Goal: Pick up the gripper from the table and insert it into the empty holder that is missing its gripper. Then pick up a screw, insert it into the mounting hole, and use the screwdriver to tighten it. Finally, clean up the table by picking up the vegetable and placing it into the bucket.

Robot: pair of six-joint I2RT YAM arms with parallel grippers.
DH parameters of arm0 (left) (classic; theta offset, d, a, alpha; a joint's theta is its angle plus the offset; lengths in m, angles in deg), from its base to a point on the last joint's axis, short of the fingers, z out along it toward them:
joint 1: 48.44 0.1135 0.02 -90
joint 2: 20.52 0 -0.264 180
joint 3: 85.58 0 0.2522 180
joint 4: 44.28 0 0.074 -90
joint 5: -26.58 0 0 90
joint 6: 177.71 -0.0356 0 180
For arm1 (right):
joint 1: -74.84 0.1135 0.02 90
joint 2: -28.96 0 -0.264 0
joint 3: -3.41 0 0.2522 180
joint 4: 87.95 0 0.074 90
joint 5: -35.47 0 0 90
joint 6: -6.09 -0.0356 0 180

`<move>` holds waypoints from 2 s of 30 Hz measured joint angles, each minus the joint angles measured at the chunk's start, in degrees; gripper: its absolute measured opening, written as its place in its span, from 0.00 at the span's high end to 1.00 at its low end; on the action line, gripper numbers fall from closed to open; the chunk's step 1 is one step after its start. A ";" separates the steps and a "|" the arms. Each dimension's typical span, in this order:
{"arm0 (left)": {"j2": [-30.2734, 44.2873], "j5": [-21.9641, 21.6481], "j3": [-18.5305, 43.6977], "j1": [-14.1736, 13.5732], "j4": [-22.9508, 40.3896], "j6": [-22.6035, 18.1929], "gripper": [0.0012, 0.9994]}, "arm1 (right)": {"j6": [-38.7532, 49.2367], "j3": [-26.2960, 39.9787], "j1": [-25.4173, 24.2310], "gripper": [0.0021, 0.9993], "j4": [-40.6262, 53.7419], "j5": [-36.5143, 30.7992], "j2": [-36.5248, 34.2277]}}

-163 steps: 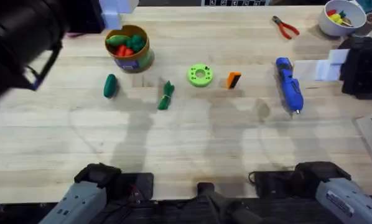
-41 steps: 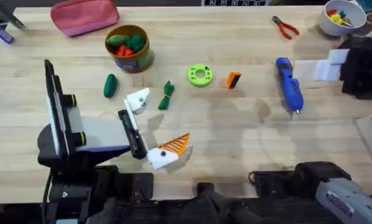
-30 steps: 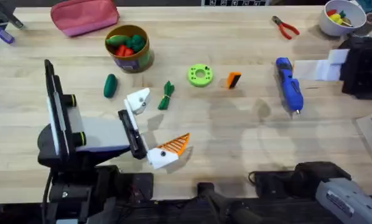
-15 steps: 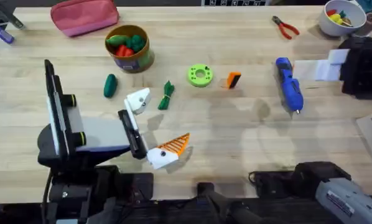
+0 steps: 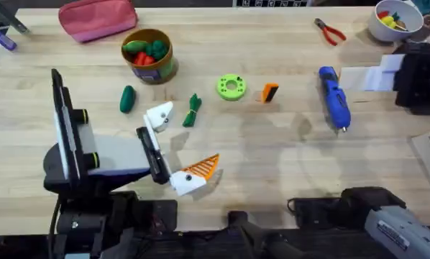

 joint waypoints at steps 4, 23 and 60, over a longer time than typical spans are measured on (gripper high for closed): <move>0.00 0.00 0.00 0.00 0.00 0.00 0.01 | -1.78 0.00 0.00 0.01 -0.06 0.00 0.00; 0.00 0.00 0.00 0.00 0.00 0.02 0.01 | -13.00 14.06 19.33 0.01 6.40 -2.34 -28.55; 0.00 0.00 0.00 0.00 0.00 0.01 0.01 | -18.25 20.52 20.15 0.12 1.57 -1.90 -55.87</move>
